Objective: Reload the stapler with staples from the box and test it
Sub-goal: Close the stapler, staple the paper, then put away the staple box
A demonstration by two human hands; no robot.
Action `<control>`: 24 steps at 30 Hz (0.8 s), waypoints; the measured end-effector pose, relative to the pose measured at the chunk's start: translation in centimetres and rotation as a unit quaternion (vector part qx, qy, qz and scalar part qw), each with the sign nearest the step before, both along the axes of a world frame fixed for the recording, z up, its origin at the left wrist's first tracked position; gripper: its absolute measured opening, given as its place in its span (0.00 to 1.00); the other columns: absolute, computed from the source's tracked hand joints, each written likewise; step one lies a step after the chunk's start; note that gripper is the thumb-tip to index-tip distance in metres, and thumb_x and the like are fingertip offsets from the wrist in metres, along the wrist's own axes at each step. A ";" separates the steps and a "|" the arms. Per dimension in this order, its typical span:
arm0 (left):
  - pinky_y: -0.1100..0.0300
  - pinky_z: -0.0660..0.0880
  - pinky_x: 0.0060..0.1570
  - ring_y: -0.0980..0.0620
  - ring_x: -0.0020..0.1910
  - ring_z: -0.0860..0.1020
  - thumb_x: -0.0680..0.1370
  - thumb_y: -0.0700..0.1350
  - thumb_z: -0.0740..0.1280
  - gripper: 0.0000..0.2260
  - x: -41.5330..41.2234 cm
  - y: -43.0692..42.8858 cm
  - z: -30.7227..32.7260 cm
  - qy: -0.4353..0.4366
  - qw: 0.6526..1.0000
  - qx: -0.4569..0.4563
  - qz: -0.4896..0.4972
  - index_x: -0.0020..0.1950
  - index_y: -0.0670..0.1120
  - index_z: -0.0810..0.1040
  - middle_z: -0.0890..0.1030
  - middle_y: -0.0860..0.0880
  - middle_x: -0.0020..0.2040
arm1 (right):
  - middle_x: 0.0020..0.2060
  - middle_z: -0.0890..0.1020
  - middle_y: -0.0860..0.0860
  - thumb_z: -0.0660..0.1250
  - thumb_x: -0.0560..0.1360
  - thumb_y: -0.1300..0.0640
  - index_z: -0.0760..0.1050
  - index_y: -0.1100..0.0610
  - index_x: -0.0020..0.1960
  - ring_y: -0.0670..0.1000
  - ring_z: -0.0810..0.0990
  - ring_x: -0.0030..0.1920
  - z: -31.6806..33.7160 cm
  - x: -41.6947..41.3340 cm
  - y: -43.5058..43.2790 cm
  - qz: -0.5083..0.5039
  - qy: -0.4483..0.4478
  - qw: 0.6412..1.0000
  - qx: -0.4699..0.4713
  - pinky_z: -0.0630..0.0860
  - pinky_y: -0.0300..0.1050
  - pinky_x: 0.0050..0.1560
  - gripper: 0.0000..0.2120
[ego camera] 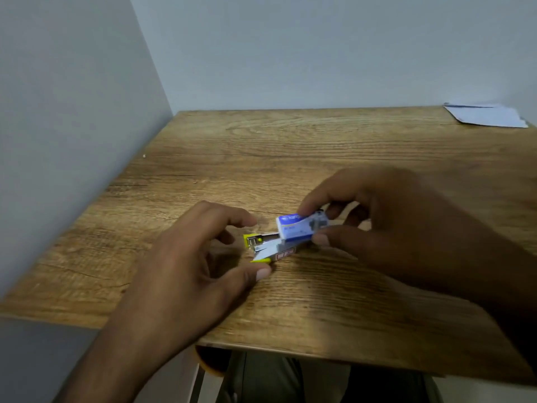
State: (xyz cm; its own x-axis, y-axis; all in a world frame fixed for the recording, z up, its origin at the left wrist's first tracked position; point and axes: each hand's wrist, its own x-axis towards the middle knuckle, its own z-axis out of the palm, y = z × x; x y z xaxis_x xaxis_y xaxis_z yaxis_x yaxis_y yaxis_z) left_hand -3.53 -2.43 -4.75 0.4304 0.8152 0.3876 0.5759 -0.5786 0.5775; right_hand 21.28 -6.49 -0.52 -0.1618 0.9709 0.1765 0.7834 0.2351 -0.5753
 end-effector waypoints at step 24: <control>0.61 0.78 0.46 0.62 0.45 0.82 0.69 0.46 0.78 0.12 8.0 9.7 0.1 0.031 0.997 -0.023 -0.074 0.49 0.57 0.82 0.85 0.61 0.45 | 0.44 0.83 0.34 0.75 0.68 0.55 0.79 0.37 0.51 0.35 0.81 0.46 -2.8 3.7 7.7 -0.060 -0.041 0.997 0.029 0.79 0.37 0.46 0.17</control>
